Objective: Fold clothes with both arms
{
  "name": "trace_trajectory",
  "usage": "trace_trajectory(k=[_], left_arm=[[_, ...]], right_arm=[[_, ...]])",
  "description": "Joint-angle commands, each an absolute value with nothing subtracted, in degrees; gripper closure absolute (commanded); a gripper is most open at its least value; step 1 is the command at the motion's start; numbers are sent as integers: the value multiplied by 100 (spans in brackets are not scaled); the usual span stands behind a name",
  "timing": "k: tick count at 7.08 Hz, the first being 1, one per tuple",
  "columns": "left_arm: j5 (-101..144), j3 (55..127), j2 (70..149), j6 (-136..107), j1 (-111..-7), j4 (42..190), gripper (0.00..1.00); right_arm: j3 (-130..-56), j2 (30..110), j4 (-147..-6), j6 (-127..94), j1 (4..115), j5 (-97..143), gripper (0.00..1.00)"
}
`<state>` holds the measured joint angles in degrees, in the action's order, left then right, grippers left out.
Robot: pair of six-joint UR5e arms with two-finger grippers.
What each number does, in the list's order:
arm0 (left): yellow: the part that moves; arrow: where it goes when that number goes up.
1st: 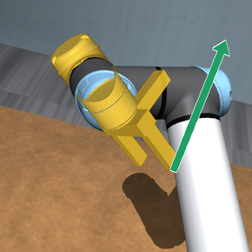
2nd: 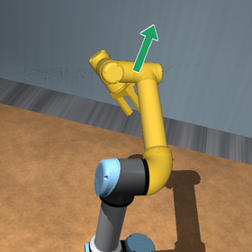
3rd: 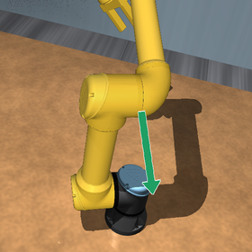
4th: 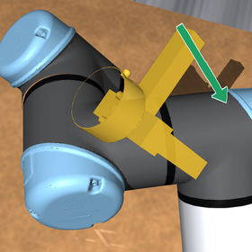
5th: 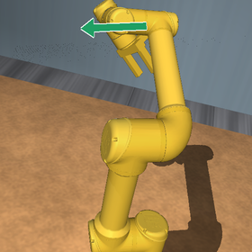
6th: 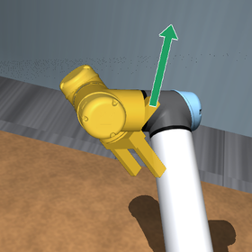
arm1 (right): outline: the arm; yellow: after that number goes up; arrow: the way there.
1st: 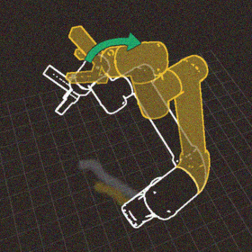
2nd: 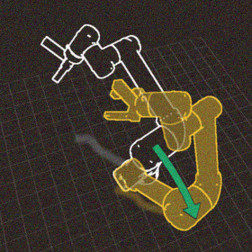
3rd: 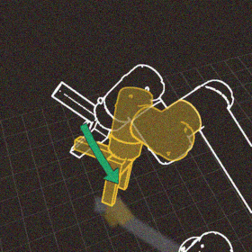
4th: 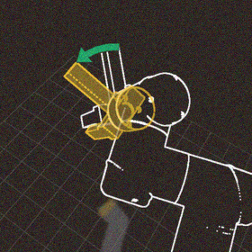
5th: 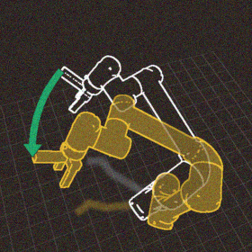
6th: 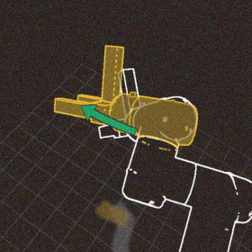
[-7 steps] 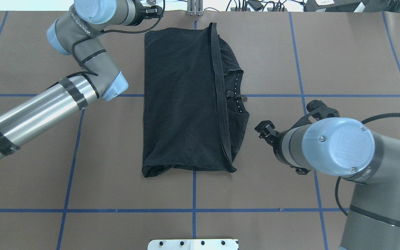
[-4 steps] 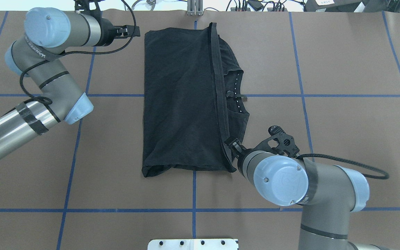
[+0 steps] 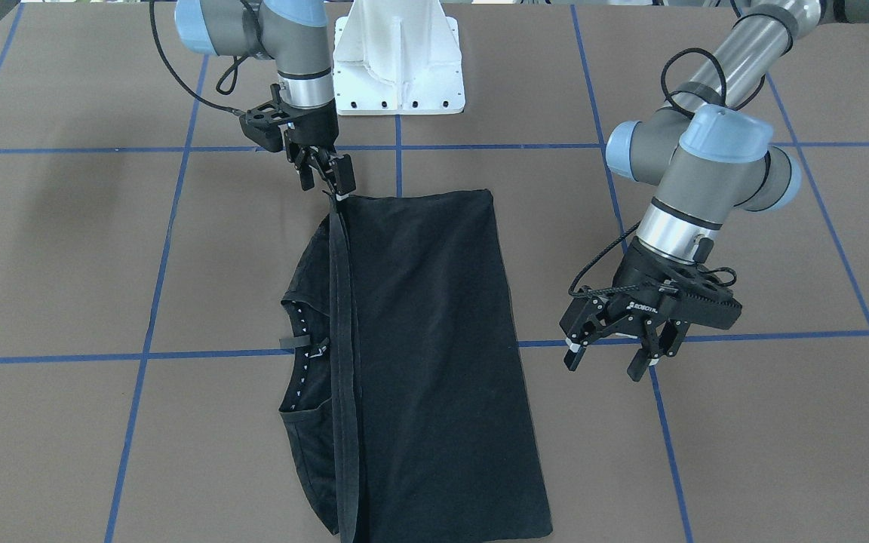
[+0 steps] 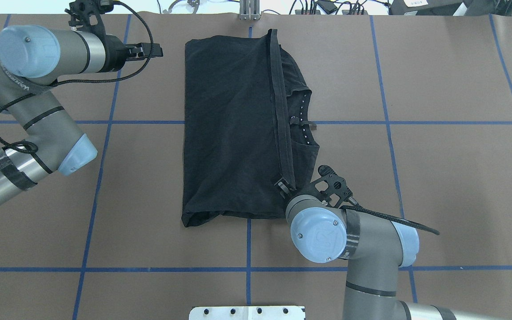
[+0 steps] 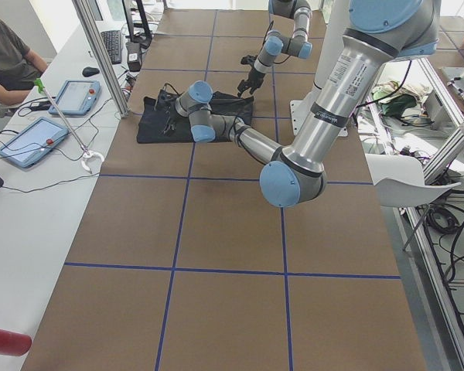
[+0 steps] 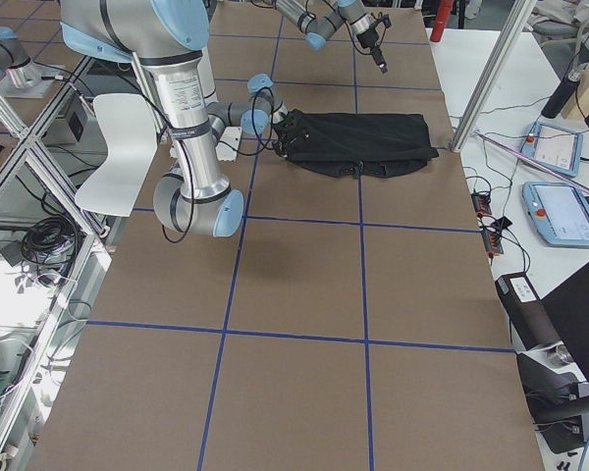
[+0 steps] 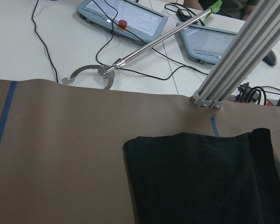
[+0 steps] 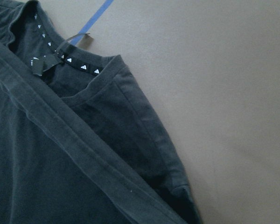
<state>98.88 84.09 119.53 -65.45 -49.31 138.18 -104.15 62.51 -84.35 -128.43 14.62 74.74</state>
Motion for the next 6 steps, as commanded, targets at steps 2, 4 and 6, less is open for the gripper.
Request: trace_trajectory(k=[2,4,6], left_arm=[[9888,8429,11936,-6601,-4931,13816,0],[9888,8429,11936,-6609,-4922,13816,0],[9888,8429,11944,-6697,-4904,13825,0]], right_arm=[[-9986,6108,-8385,-12630,1582,7462,7],[-10002,6117,-8411,-12639,1573,7488,9],[-10028,6152,-8446,-12647,1512,7488,12]])
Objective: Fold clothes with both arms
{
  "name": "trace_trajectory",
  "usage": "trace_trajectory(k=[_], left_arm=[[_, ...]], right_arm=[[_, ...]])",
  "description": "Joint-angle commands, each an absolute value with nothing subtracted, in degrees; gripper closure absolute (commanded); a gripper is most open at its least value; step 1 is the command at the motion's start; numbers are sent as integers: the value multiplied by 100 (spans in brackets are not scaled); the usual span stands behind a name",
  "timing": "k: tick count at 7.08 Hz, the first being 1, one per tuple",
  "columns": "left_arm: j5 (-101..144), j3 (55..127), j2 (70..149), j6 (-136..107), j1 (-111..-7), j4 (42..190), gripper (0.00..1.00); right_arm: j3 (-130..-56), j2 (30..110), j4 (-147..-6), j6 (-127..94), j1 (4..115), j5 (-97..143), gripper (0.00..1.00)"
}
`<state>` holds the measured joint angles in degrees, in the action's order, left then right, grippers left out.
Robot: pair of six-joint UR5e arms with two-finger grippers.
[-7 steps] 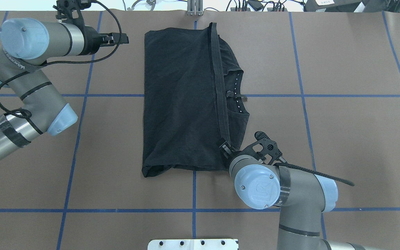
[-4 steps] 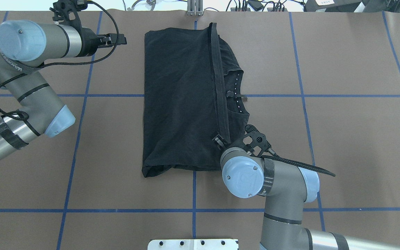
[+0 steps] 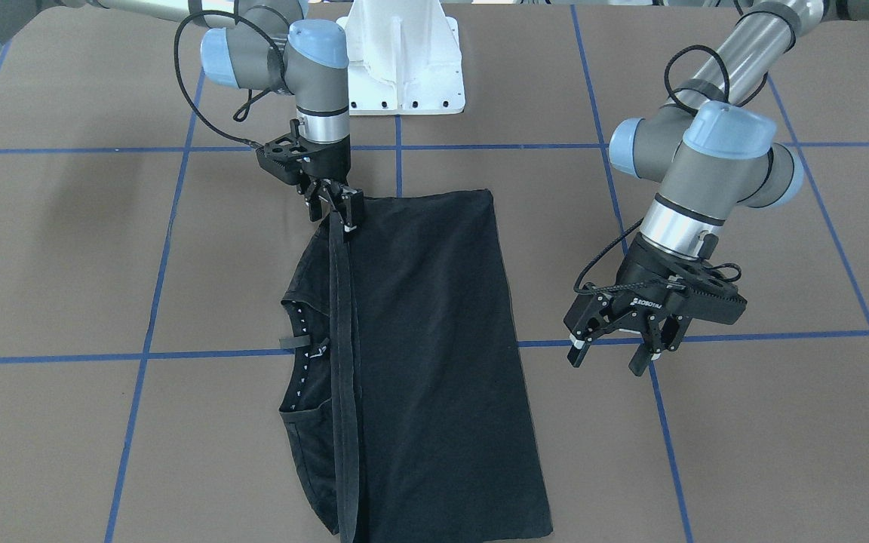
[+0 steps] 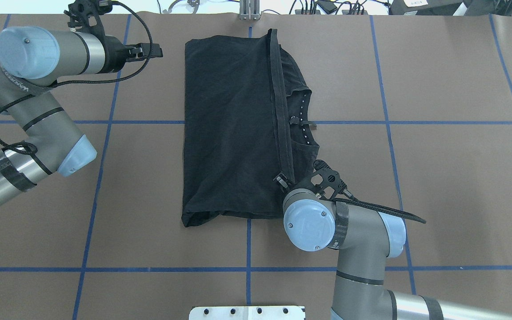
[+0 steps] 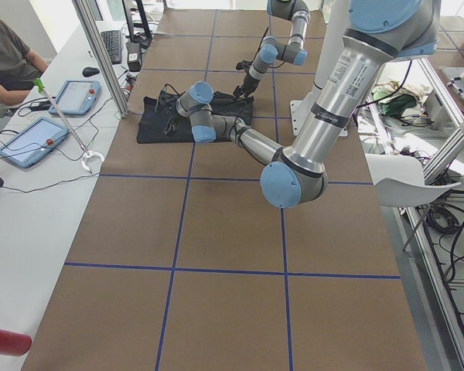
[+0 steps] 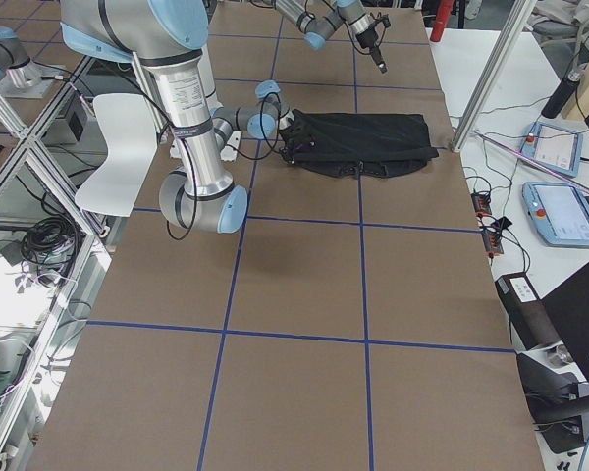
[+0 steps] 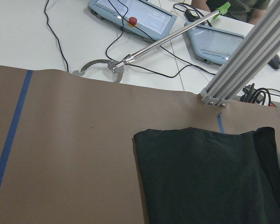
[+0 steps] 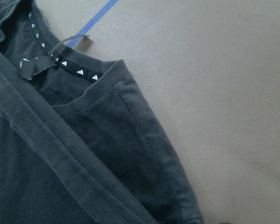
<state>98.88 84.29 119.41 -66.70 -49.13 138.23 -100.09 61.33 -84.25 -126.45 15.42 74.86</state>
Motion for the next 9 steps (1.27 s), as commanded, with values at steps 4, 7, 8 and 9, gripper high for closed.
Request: trace_trajectory(k=[4,7,8,9], left_arm=[[9888,8429,11953,-6855,-4896,13825,0],[9888,8429,11953,-6926,-4896,13834,0],[9888,8429,11944,-6926,-4904,13834,0],[9888,8455,11953,-6926,-4896,13834,0]], right_arm=[[-10072,6205,-8455,-12674,1503,7488,70],[-10116,6196,-8455,-12665,1512,7523,100],[-10160,6196,-8464,-12665,1520,7515,100],[-10325,6292,-8473,-12665,1529,7523,100]])
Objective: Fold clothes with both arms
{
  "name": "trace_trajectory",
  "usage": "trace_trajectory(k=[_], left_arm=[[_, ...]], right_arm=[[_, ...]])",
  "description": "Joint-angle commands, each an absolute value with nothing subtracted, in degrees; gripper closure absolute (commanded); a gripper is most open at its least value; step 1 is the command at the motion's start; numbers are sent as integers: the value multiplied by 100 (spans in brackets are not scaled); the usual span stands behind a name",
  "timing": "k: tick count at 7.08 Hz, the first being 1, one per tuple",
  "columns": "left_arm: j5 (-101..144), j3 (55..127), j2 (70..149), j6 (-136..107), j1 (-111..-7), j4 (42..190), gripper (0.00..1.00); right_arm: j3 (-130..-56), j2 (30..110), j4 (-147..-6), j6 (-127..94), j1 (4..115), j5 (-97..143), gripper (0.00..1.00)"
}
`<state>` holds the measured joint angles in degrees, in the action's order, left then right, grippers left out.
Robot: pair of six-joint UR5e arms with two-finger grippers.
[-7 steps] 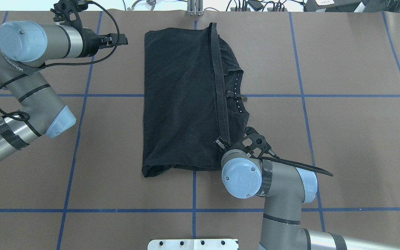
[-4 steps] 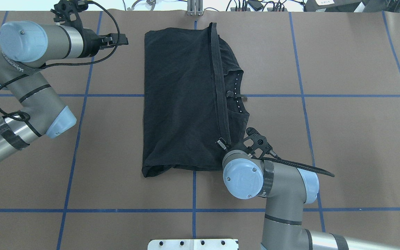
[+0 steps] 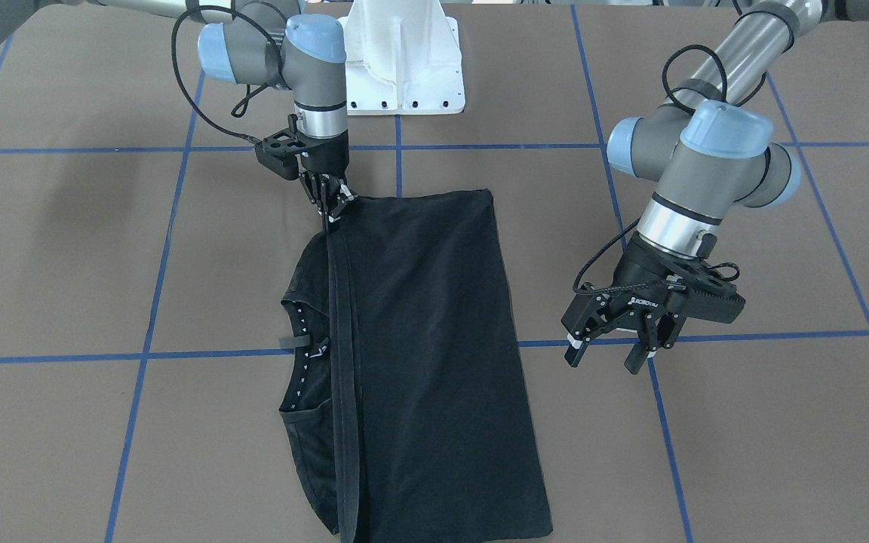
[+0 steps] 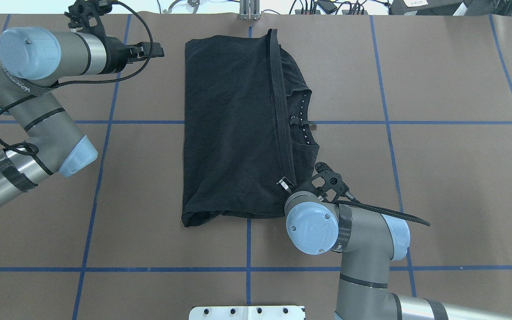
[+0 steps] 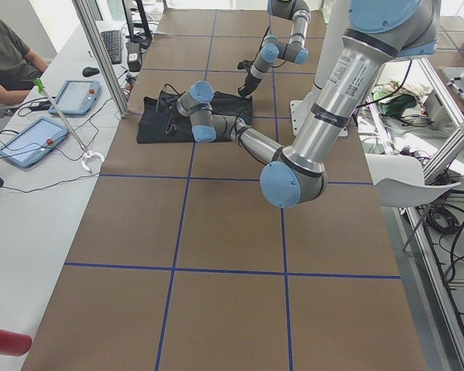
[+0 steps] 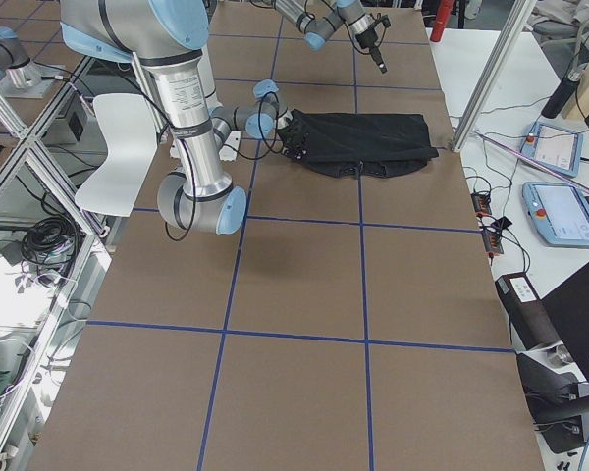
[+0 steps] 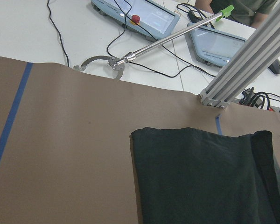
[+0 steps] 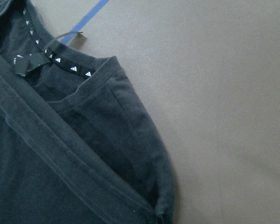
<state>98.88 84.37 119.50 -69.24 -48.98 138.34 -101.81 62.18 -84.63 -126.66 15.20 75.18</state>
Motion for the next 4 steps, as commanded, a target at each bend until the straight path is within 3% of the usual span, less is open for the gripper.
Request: trace_trajectory(k=[1,4], left_arm=[[9896,8629,11910,-6952,-4878,13834,0],[9819,10103,11173,-8906,-3784,13825,1]], right_arm=[[-10771,6554,-8716,-12665,1512,7523,100],[-11504,7100,-8930,-12840,1144,7576,100]])
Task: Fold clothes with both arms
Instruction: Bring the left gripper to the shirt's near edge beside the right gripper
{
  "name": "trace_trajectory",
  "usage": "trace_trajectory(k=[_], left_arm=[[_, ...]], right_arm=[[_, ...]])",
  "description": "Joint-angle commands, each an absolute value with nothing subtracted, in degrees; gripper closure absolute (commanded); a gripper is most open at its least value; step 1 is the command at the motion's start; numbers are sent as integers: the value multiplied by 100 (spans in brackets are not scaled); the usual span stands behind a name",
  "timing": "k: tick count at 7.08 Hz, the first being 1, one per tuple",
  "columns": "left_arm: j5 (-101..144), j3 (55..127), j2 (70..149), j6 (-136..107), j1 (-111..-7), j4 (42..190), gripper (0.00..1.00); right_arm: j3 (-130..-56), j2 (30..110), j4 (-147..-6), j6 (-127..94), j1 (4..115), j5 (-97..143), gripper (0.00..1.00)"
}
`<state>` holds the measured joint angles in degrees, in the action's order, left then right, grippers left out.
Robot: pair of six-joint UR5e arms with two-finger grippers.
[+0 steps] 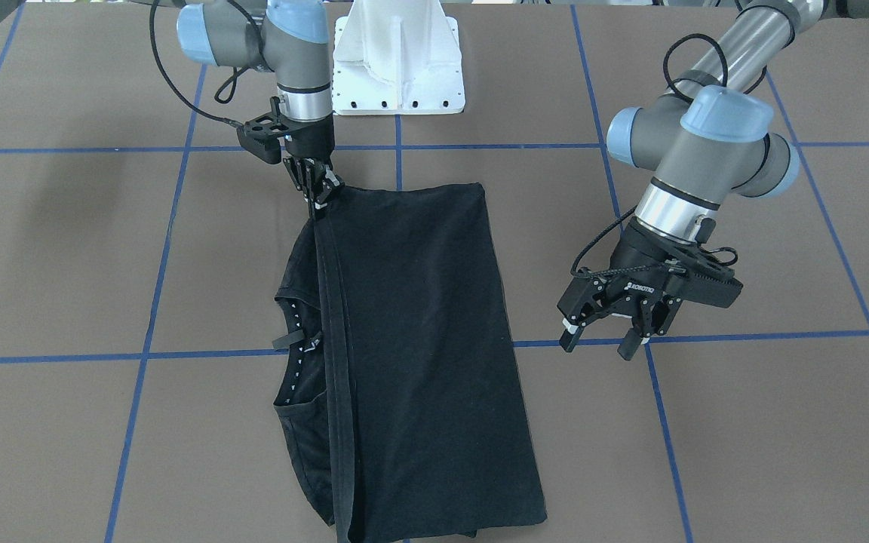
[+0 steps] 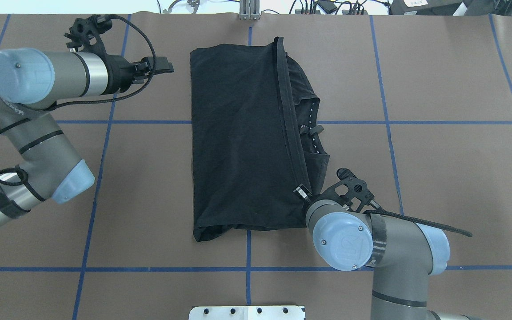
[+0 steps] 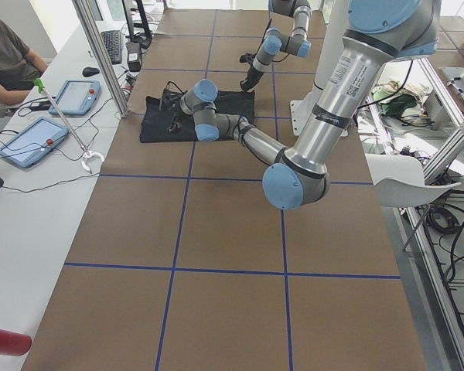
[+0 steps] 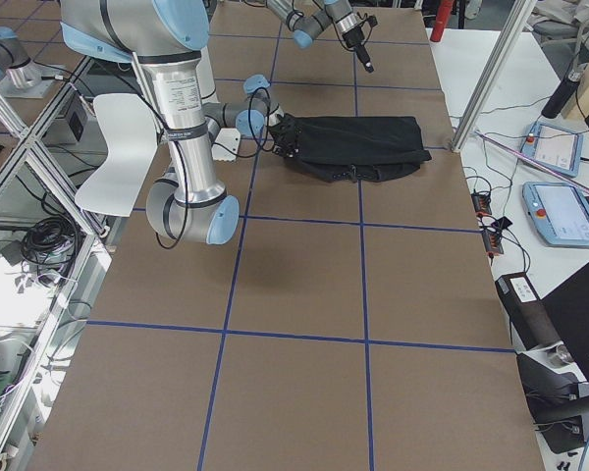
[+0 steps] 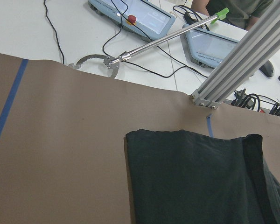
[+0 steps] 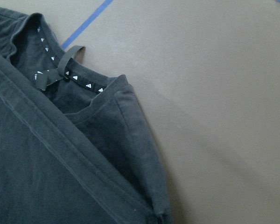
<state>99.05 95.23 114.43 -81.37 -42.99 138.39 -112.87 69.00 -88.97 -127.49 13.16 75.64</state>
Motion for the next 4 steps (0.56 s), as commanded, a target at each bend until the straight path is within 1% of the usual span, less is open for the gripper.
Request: trace_trajectory(k=[1,2,3,4], left_arm=[[9348,10551,10849,-9391,-3109,13721,1],[8751,10817,10741,-9630,-2389,13293,1],[8606,10863,10758,-9903,-2025,12793,3],[8352,10863,10749,-10149,-1630,12666,15]], right_arm=[[-11775,7328,-8930,-12945,986,7594,100],[-12091,7565,-8930,-12990,880,7594,100],[-12155,7663,-8930,-12990,844,7594,100],[-12164,7664,-8930,-12990,844,7594,100]])
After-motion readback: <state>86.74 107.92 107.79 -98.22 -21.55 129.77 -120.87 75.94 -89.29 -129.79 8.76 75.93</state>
